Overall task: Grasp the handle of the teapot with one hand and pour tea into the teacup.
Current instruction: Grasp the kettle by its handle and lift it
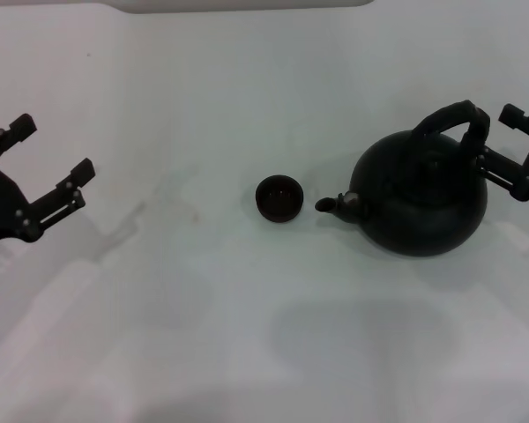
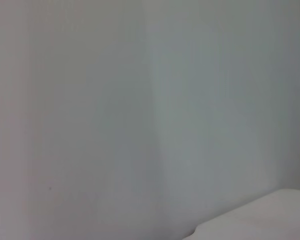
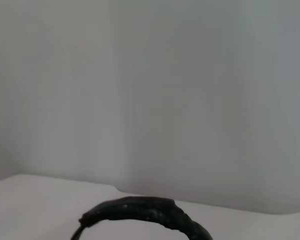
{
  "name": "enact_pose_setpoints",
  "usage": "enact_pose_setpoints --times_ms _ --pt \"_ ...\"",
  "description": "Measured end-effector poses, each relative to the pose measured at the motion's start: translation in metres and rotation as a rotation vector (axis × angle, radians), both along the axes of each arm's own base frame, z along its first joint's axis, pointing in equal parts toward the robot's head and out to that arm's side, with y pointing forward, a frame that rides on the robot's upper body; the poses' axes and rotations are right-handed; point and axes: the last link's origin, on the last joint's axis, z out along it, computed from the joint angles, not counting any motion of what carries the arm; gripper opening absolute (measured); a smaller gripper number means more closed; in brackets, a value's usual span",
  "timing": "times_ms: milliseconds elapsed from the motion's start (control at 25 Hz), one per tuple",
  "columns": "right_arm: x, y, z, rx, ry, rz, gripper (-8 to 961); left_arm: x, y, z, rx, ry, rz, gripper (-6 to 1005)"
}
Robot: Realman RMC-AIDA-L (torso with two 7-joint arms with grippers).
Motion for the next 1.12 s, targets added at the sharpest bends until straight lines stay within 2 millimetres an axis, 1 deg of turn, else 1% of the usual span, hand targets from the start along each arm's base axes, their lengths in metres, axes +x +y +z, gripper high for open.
enact_pose_setpoints --times_ms 280,600,800,1120 --pt "-0.0011 0.0037 -0.0085 -0.002 -0.010 -0.022 719 0.0000 -0.0013 0.0003 0.001 -0.002 -0.002 865" --pt "-0.0009 0.0010 -0.0071 -0.001 -0.005 -0.017 701 -0.0037 -0.0036 -0.0014 -0.005 -0.004 0.015 866" --pt "-0.0014 -0.0001 -0.0058 -0.008 -0.007 -0.004 607 -0.0077 -0.0035 0.0031 0.014 -0.003 0.029 863" --pt "-0.0066 -0.0005 -0.0105 -0.016 0.004 0.019 469 -0.0091 -0.0035 0.0009 0.013 0.006 0.028 861"
